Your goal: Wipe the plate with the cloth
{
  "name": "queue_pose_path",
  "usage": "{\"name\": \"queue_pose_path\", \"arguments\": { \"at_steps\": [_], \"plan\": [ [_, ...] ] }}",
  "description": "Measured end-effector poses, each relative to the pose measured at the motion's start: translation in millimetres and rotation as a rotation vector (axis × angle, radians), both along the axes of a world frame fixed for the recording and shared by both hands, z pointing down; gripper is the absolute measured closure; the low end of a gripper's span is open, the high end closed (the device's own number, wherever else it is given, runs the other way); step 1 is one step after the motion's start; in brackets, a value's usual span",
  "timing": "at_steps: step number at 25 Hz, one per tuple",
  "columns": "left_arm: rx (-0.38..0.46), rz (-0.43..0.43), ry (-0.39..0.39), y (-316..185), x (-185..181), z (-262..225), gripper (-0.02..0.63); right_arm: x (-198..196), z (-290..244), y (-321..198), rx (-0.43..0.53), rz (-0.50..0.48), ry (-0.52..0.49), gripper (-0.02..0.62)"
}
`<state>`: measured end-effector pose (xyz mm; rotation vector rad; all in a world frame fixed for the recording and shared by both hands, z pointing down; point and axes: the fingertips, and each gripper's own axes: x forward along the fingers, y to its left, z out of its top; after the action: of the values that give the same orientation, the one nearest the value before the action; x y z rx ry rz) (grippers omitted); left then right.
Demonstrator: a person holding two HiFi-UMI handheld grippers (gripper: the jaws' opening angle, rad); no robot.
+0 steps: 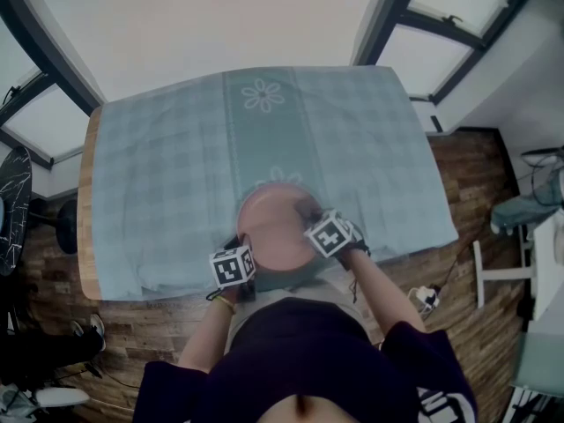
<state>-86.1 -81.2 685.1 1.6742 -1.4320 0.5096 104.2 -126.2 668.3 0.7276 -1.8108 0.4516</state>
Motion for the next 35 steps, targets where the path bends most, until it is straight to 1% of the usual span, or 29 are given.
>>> {"name": "queue_pose_path", "arguments": {
  "at_steps": [4,8,13,18,23,30,35],
  "plan": [
    [0.003,-0.002,0.0,-1,1,0,0.54,5,8,5,-0.021,-0.008,0.031,0.563],
    [0.007,-0.005,0.0,0,1,0,0.539,4,15,19,-0.069,-0.002,0.027,0.563],
    [0.009,-0.004,0.0,0,1,0,0.538,-2,19,39,-0.121,0.005,-0.005,0.563],
    [0.01,-0.004,0.002,0,1,-1,0.538,-11,18,50,-0.126,0.01,-0.036,0.563],
    [0.016,0.001,0.006,1,1,0,0.538,-17,17,56,-0.104,-0.004,-0.042,0.563],
    [0.016,0.009,0.013,0,1,-1,0.538,-29,15,71,-0.135,0.008,-0.081,0.563],
    [0.019,0.018,0.012,-1,2,-2,0.538,-46,13,86,-0.177,0.028,-0.146,0.563]
  ]
}}
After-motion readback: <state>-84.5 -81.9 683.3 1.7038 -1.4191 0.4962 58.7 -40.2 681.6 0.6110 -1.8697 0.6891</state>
